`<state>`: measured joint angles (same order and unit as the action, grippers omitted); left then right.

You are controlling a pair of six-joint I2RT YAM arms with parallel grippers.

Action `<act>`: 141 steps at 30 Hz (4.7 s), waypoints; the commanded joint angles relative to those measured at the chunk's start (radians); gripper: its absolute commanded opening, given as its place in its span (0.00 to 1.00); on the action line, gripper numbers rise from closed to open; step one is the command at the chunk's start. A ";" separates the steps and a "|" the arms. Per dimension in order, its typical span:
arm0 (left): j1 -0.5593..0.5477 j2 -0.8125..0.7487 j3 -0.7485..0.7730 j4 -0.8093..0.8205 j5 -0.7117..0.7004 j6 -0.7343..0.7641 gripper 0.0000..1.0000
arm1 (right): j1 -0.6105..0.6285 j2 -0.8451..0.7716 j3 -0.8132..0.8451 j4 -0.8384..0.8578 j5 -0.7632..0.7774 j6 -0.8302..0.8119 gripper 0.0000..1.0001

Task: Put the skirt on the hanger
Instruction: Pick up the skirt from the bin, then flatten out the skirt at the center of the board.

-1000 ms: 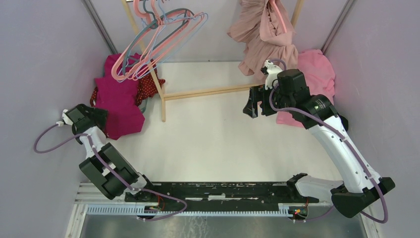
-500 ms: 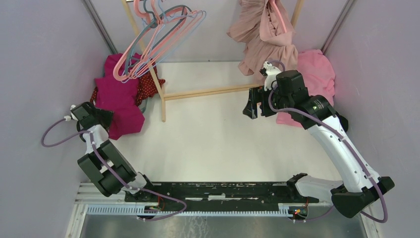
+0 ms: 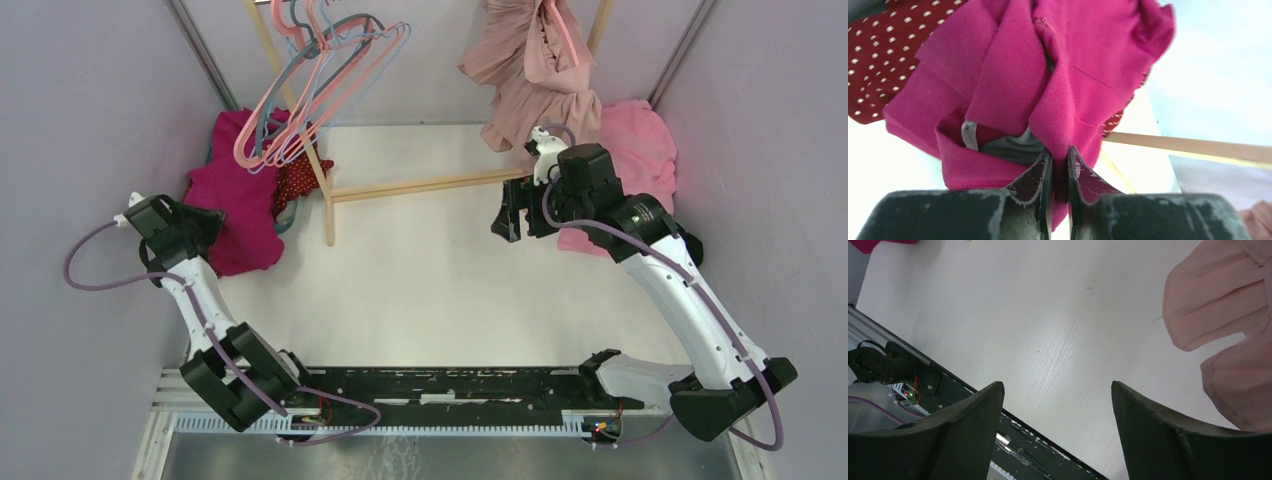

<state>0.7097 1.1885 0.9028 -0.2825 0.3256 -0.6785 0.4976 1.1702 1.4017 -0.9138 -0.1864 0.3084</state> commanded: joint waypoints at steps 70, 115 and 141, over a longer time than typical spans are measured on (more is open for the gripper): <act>-1.444 -0.302 -0.103 -0.413 -0.632 -0.134 0.55 | 0.560 -0.176 -0.518 0.239 0.283 0.182 0.86; -1.412 -0.431 -0.105 -0.661 -0.816 -0.319 0.86 | 0.747 0.455 -0.286 0.548 0.532 0.007 0.13; -1.643 -0.093 -0.091 -0.555 -0.862 -0.305 0.81 | 0.379 0.128 -0.448 0.489 0.352 0.061 0.01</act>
<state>-0.8654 1.0187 0.7525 -0.8154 -0.4004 -0.9497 0.9016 1.3392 0.9581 -0.4294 0.1917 0.3634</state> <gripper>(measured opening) 0.817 0.076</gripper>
